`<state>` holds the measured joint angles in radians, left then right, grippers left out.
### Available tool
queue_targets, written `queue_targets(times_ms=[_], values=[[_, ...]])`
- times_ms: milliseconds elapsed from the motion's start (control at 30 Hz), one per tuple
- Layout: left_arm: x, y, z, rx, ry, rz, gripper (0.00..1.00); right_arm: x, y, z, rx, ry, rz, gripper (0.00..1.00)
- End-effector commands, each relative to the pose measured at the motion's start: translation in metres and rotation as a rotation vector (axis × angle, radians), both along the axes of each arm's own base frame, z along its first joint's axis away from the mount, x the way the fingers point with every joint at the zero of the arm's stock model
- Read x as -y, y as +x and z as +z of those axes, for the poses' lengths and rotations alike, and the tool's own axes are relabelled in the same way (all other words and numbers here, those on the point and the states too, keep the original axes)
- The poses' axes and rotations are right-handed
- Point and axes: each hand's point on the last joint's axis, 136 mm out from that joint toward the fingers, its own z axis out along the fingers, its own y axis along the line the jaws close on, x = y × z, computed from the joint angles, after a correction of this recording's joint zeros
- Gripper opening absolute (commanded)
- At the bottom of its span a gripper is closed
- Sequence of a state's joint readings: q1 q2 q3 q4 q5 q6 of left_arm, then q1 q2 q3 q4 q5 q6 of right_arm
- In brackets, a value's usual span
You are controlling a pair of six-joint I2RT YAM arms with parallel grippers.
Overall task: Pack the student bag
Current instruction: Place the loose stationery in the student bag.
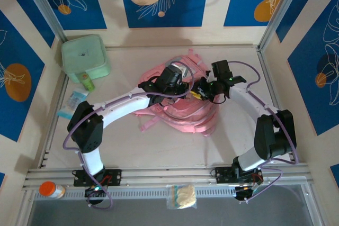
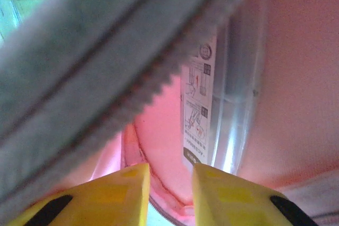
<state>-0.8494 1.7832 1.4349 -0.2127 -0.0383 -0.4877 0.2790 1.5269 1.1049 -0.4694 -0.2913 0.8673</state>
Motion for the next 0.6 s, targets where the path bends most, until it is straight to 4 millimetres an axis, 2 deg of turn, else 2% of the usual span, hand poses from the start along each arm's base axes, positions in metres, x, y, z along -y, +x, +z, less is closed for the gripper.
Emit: queue_targets(times_ms=[0,133,200,267,400,467,567], values=[[0.009,0.006,0.036,0.051,-0.103,0.014,0.00,-0.014,0.002,-0.006,0.002,0.014,0.007,0.20],[0.008,0.006,0.035,0.049,-0.108,0.019,0.00,-0.030,0.007,0.005,0.083,0.062,0.030,0.16],[0.007,0.006,0.033,0.045,-0.104,0.021,0.00,-0.027,0.005,0.012,0.110,0.051,0.029,0.15],[0.006,0.005,0.032,0.042,-0.102,0.022,0.00,-0.013,0.001,0.011,0.114,-0.011,0.010,0.16],[0.005,0.004,0.030,0.037,-0.103,0.019,0.00,0.024,-0.008,-0.009,0.049,-0.100,-0.068,0.16],[0.007,0.003,0.030,0.034,-0.115,0.014,0.00,0.027,-0.010,-0.020,0.018,-0.102,-0.066,0.14],[0.009,0.003,0.027,0.023,-0.115,0.010,0.00,0.019,-0.011,-0.030,0.015,-0.132,-0.036,0.10]])
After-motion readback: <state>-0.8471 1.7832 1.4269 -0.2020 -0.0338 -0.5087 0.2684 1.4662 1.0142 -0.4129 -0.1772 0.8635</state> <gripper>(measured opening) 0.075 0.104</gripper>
